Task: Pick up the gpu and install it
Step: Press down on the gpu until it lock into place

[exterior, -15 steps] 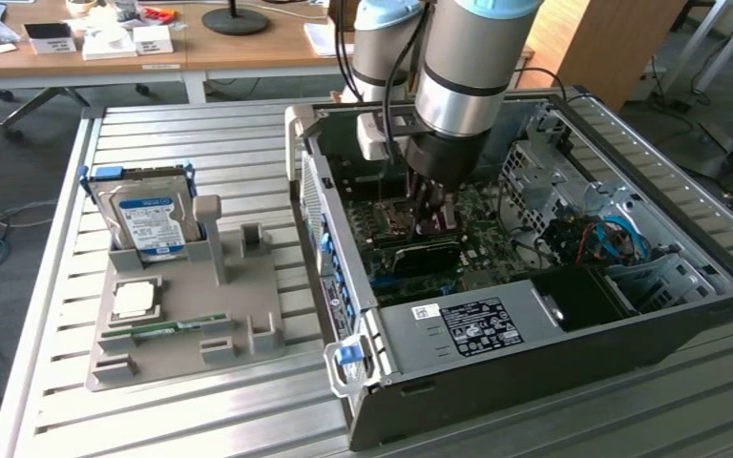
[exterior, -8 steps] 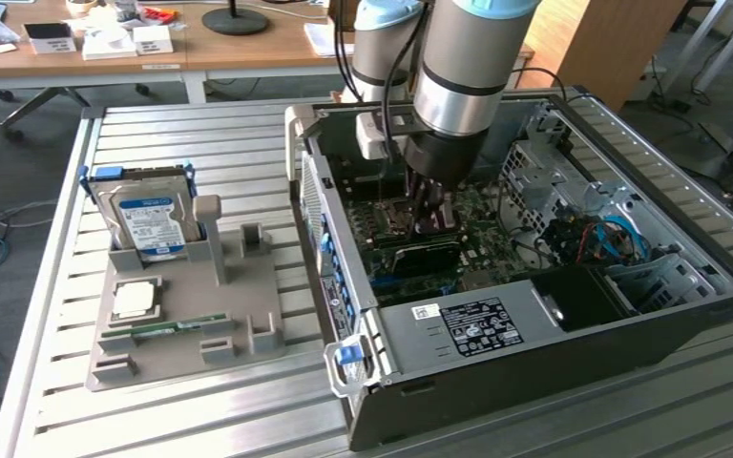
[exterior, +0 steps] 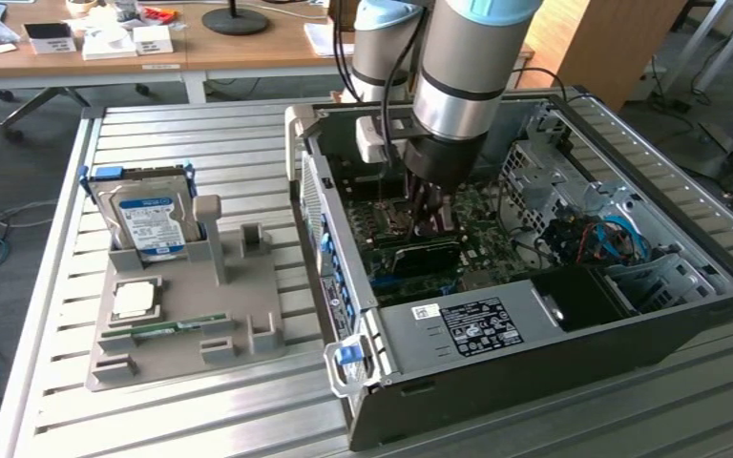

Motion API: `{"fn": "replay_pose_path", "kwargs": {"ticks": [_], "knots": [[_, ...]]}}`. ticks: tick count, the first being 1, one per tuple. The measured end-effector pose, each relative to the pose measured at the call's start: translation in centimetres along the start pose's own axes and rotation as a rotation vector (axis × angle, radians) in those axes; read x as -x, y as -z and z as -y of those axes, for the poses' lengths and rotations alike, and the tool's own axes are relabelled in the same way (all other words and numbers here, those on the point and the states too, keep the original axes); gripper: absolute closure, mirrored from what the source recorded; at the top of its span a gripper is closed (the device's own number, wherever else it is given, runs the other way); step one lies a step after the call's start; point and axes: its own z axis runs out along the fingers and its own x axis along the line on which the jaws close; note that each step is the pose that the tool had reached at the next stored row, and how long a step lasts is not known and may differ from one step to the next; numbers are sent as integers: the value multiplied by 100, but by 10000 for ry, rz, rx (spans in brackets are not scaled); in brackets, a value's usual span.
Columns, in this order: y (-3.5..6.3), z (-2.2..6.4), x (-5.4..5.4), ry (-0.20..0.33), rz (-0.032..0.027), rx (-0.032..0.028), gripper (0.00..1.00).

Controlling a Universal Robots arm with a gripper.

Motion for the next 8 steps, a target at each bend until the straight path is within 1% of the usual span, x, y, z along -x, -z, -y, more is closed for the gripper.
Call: {"fn": "replay_pose_path", "kwargs": {"ticks": [5,8], "knots": [[-15,9,0,-1,30,3,89],[-37,9,-1,-1,34,2,89]]}}
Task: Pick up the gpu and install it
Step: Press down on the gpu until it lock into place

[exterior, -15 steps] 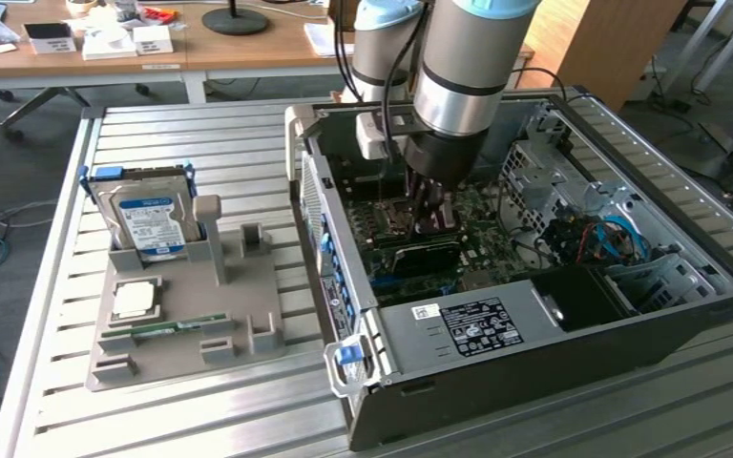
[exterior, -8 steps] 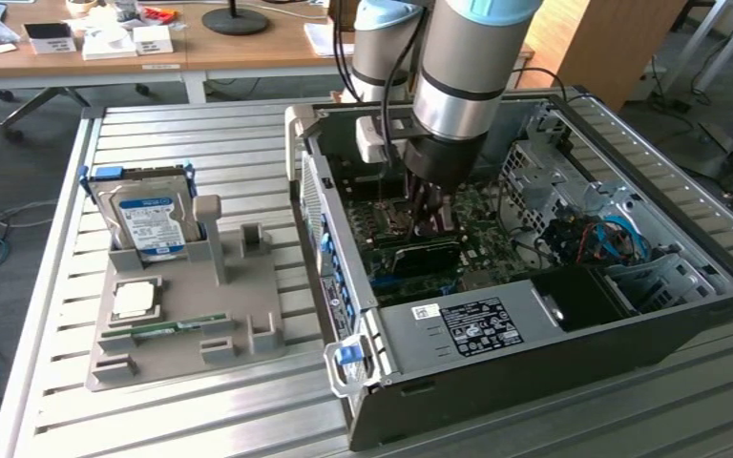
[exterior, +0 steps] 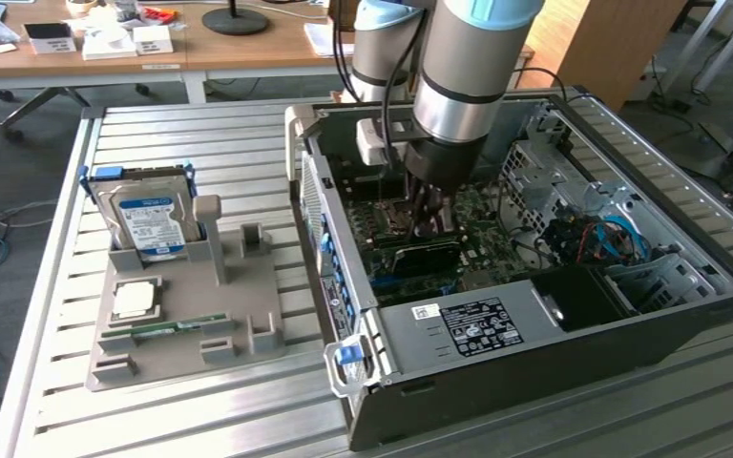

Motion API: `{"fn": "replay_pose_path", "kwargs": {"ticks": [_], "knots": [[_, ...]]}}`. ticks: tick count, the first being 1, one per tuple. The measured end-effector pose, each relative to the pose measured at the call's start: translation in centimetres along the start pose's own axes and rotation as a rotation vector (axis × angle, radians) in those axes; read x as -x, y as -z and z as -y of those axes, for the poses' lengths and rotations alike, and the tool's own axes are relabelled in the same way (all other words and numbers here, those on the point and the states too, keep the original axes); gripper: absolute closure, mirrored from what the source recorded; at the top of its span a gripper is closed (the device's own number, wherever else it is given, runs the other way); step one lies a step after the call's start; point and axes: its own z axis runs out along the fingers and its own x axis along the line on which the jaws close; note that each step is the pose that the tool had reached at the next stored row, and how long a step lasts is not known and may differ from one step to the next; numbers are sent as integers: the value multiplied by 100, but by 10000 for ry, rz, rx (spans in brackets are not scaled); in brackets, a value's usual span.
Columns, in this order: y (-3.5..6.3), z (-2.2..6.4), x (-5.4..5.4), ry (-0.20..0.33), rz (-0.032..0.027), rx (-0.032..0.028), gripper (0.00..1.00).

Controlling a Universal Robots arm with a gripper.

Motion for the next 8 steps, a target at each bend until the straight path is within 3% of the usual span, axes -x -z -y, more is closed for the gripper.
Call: {"fn": "replay_pose_path", "kwargs": {"ticks": [8], "knots": [[-37,0,-2,1,-1,1,89]]}}
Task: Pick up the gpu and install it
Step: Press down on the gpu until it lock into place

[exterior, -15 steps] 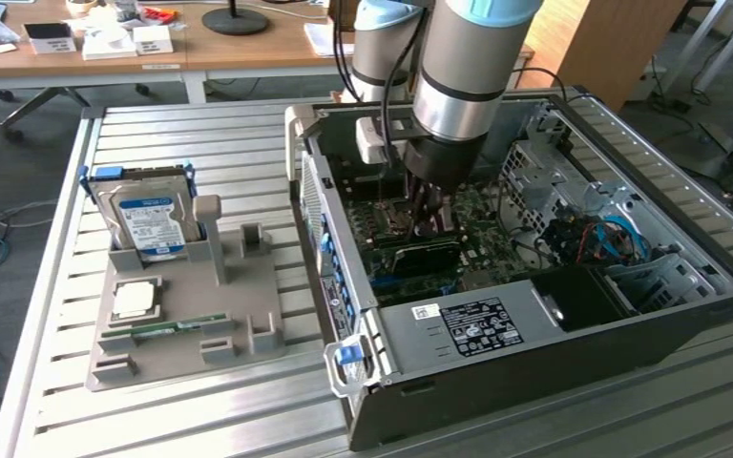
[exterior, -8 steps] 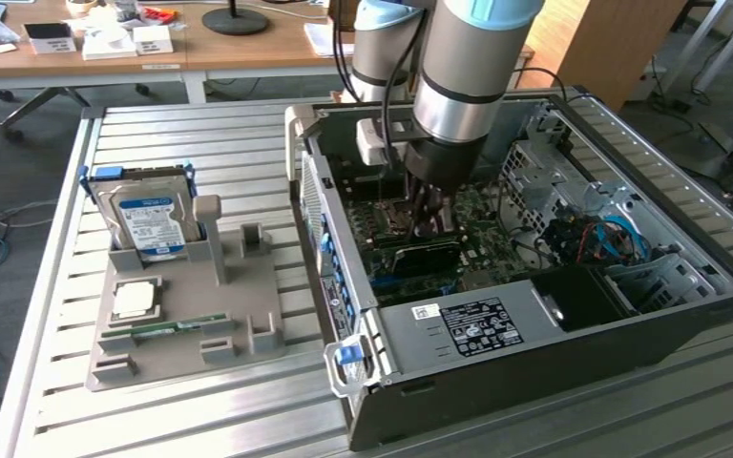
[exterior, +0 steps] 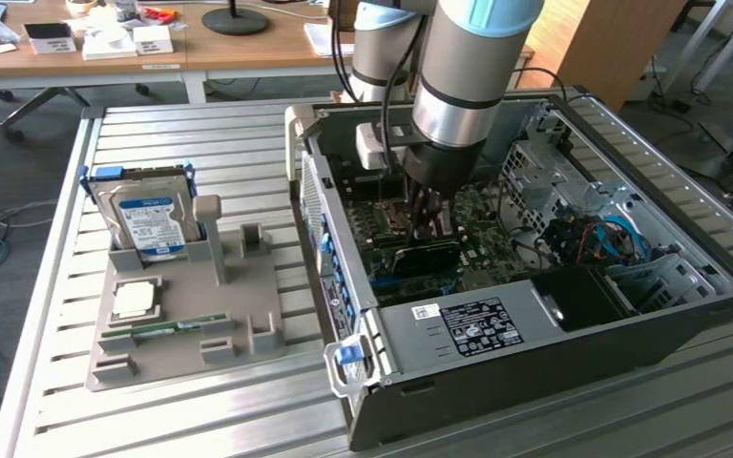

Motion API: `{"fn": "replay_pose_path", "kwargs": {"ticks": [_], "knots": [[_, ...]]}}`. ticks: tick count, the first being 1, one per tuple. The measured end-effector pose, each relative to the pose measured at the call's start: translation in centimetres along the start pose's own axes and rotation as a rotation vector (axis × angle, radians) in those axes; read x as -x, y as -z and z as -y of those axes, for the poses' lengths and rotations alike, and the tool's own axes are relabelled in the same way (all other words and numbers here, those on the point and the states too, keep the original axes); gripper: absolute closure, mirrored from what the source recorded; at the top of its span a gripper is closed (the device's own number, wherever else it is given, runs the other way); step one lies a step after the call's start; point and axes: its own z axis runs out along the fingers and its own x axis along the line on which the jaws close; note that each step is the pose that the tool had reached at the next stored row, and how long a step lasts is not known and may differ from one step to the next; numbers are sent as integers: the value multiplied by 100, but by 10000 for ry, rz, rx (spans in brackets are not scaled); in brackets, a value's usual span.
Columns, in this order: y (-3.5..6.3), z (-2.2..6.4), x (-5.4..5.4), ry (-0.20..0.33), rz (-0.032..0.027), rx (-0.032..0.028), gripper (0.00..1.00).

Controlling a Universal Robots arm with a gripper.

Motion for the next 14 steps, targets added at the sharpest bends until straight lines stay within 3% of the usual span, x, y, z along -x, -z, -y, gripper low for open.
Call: {"fn": "replay_pose_path", "kwargs": {"ticks": [14], "knots": [[-35,0,-2,1,-1,1,89]]}}
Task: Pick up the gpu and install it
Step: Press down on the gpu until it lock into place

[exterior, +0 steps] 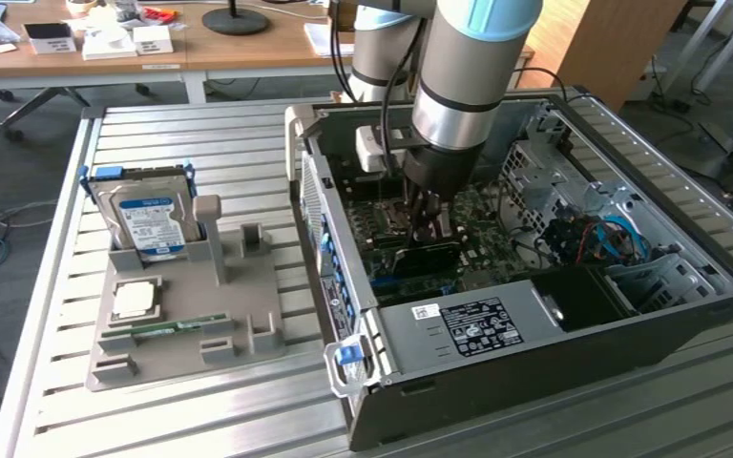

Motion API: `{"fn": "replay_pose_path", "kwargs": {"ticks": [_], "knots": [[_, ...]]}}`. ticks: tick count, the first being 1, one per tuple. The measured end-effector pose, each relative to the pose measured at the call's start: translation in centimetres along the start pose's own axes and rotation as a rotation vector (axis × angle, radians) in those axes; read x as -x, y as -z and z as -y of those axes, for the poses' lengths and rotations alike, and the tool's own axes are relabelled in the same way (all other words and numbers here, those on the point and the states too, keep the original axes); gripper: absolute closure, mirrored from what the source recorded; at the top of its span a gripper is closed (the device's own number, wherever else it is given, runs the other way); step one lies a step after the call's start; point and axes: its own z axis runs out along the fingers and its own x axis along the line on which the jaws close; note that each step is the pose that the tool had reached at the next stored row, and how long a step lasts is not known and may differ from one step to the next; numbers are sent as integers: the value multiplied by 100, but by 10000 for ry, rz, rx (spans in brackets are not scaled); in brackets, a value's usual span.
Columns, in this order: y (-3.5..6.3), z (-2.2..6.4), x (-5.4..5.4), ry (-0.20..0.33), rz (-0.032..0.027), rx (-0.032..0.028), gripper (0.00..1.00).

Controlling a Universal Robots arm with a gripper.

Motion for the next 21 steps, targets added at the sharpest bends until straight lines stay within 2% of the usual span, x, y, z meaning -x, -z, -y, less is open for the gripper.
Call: {"fn": "replay_pose_path", "kwargs": {"ticks": [21], "knots": [[-18,-3,-1,0,3,-1,89]]}}
